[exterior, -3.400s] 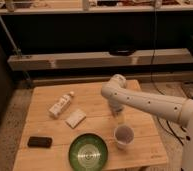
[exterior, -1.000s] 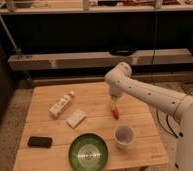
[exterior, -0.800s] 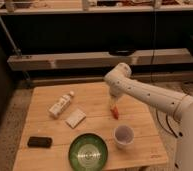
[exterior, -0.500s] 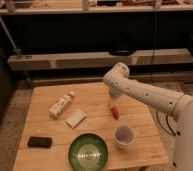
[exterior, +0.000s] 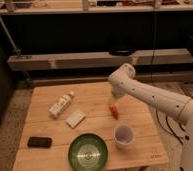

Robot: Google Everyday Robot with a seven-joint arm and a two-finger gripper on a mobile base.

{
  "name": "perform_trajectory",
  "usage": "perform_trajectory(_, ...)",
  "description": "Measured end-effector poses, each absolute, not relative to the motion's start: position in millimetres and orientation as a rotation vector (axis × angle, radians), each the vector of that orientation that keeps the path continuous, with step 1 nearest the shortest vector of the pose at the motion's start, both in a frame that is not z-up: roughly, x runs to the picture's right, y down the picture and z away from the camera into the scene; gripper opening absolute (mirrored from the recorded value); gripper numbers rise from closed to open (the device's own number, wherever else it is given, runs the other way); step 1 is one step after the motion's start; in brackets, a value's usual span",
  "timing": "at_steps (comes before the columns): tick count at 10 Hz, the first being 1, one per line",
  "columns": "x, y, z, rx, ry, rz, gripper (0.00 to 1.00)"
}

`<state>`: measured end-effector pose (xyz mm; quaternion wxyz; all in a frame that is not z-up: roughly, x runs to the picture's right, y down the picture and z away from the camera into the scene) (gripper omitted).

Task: Place the pepper on the white sponge

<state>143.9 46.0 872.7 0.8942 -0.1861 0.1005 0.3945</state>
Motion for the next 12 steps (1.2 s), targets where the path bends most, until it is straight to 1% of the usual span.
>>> perform_trajectory(7, 117, 41, 879, -0.554, 0.036, 0.927, 0.8)
perform_trajectory(10, 99, 41, 886, -0.641, 0.036, 0.955, 0.8)
perform_trajectory(12, 95, 43, 893, -0.7, 0.071, 0.961, 0.8)
